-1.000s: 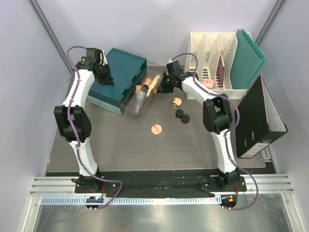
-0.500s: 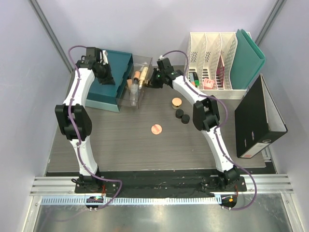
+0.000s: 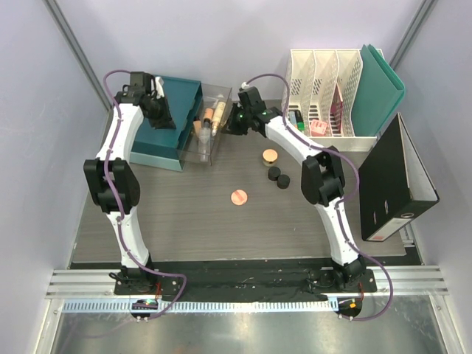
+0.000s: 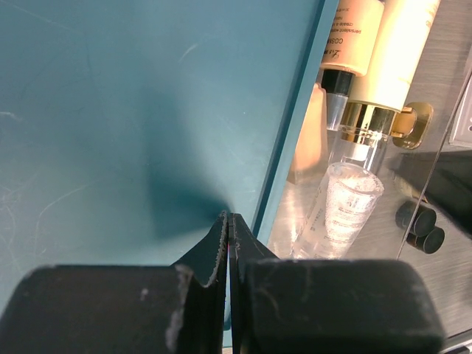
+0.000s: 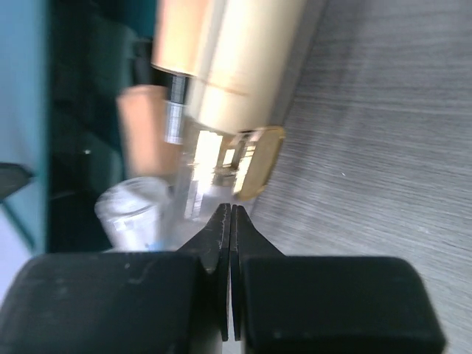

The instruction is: Organize the makeup

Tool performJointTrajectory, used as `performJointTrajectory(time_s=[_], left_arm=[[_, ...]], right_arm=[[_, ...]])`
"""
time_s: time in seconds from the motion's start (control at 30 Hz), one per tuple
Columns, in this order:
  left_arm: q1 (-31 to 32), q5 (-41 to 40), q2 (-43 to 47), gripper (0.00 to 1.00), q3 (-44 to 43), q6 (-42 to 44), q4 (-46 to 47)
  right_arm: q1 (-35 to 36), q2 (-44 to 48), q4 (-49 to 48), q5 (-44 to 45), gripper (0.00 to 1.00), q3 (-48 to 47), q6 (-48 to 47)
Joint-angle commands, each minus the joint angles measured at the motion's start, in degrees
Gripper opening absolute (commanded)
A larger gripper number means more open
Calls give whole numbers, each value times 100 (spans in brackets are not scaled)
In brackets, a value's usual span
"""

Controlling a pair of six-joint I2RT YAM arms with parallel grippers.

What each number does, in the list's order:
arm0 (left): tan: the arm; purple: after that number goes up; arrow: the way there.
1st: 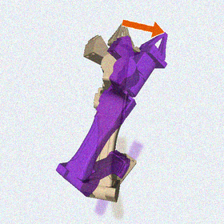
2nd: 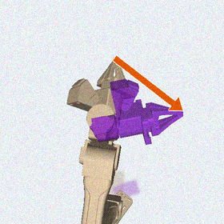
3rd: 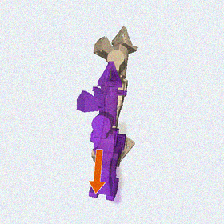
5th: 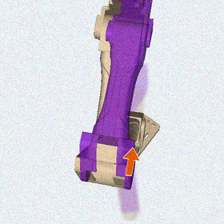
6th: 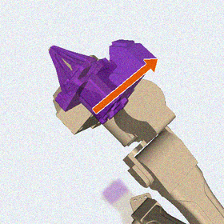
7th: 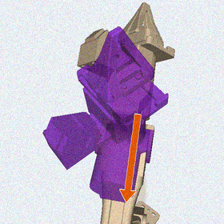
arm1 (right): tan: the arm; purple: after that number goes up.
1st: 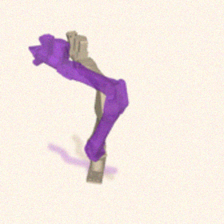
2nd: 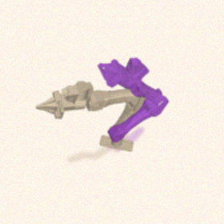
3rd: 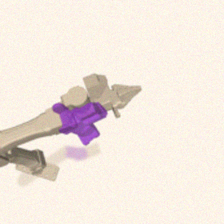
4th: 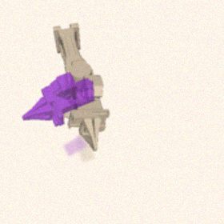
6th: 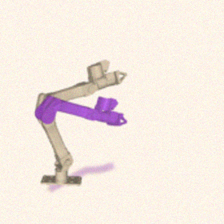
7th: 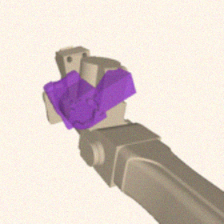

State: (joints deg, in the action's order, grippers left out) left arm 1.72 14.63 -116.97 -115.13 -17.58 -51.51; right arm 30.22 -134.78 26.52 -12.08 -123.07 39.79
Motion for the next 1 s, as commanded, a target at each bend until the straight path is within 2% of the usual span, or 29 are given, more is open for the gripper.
performJointTrajectory(time_s=[0.0,0.2,0.3,0.47,0.6,0.8,0.97], left_arm=[[-49,13,-212,0,-1,97,-325],[-49,83,-256,0,8,141,-351],[-40,119,-265,0,8,167,-360],[-40,145,-292,0,17,229,-404],[-49,224,-283,0,105,238,-378],[-49,321,-300,0,114,255,-369],[-49,374,-318,0,105,264,-369]], right_arm=[[-7,646,-174,153,1,-138,-138],[54,-161,-33,-470,1,-936,73],[124,-540,11,-480,1,-1447,90],[160,-646,-147,-199,1,-1686,134],[160,-1031,-306,-356,1,-2133,353],[283,-1199,-1052,-901,1,-1923,784],[494,-1200,-1395,-1104,1,-1976,706]])
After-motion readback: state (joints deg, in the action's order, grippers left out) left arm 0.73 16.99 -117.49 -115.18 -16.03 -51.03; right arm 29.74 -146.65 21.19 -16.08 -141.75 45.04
